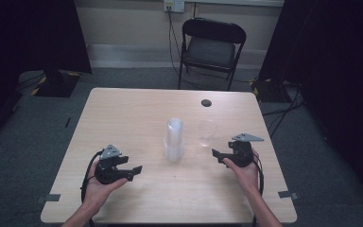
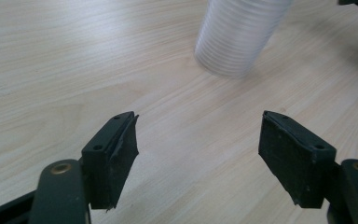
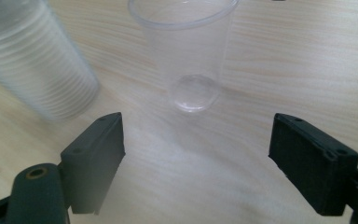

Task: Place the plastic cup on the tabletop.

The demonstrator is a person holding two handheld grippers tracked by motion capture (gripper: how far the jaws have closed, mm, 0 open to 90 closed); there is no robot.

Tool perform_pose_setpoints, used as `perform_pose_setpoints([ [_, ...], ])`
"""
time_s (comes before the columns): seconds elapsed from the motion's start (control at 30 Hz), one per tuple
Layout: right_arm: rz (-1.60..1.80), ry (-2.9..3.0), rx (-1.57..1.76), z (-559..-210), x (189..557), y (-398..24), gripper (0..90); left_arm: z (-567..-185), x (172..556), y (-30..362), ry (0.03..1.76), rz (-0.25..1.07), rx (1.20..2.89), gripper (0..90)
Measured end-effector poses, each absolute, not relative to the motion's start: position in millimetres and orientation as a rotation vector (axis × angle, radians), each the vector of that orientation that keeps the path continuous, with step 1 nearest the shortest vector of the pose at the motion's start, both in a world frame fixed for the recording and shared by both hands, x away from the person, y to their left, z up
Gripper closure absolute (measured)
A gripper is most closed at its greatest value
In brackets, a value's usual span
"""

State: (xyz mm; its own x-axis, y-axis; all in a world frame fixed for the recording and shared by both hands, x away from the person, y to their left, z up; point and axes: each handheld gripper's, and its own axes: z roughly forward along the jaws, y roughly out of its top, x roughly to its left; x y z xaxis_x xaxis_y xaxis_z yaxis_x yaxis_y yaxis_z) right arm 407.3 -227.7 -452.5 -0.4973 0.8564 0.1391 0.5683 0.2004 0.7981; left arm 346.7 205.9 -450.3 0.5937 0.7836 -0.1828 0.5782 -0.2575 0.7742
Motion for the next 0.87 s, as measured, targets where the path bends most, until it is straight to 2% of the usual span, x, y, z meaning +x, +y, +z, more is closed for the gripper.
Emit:
perform_pose_setpoints([
  [0.7,1.232,2.154,1.336,-453,330,-236,17.4,-449,337,199,1.046,0.252,1.950,31.2],
  [0.87,1.233,2.095,1.398,-459,325,-244,17.5,-456,339,195,1.033,0.251,1.980,29.4],
])
